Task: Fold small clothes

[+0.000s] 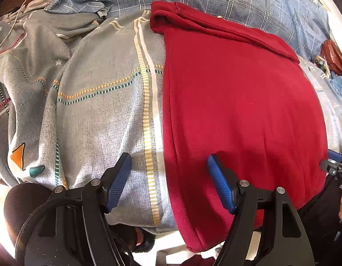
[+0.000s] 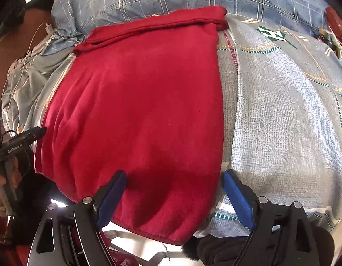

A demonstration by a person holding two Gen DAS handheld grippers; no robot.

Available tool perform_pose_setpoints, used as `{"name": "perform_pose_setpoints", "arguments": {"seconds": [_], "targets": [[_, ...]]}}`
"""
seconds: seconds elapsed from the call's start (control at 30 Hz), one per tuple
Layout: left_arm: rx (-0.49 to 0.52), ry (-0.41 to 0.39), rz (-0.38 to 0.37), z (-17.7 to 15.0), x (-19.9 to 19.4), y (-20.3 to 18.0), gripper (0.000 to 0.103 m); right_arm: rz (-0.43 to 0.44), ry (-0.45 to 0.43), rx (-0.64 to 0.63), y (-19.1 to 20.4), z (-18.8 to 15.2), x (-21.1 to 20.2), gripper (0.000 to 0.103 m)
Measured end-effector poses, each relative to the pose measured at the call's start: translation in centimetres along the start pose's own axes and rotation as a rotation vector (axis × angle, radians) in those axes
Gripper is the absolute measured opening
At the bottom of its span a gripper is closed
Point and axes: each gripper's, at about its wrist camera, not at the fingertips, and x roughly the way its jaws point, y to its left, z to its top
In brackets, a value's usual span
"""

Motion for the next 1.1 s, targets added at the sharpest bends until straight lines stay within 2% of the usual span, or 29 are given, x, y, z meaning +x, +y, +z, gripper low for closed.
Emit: {"name": "perform_pose_setpoints", "arguments": {"seconds": [0.1,0.2,0.37,0.47,0.6,0.7,0.8,0.83,0.87,0.97,1.07,1.1], "targets": [[-0.003,0.000,-0.003,0.0,0.0,0.0,0.072,-0.009,0.010,-0.010,0.4,0.1,0.3,0.091],[0.002,0.006,-0.004,0.1,0.1,-0.1,0.074,-0.001,0.032,-0.027,1.1,0.2,0.9,0.103],[-0.015,0.038,-0.042,0.0,-0.2,0.2,0.074,-0.022,0.051,-0.063,1.9,0.5,1.6,0.103],[-0.049,0.054,-0.090,-0.4,-0.8,0.8,0.073,0.008,0.056,-0.058,1.7,0.6,1.4,0.103],[-0.041,0.042,-0.101,-1.0,-1.9,0.9,0.073,0.059,0.046,-0.002,0.6,0.2,0.7,0.103],[-0.038,0.057,-0.120,-1.5,-2.3,0.8,0.073,0.117,0.038,0.044,-0.2,-0.1,0.0,0.099],[-0.046,0.082,-0.169,-1.9,-2.3,0.4,0.073,0.144,0.034,0.050,-0.7,-0.4,-0.8,0.086],[-0.040,0.088,-0.180,-2.0,-2.3,0.1,0.073,0.140,0.032,0.045,-0.6,-0.4,-0.9,0.079],[-0.029,0.093,-0.187,-2.0,-2.2,-0.2,0.071,0.138,0.031,0.038,-0.8,-0.5,-1.2,0.076],[-0.010,0.119,-0.187,-2.3,-1.5,-0.6,0.057,0.150,0.023,0.036,-0.8,-0.7,-1.6,0.075],[-0.022,0.126,-0.193,-2.4,-1.2,-0.7,0.052,0.155,0.017,0.046,-1.1,-1.1,-1.7,0.075],[-0.012,0.125,-0.185,-2.5,-1.3,-0.8,0.044,0.157,0.016,0.050,-1.1,-1.2,-1.7,0.075]]}}
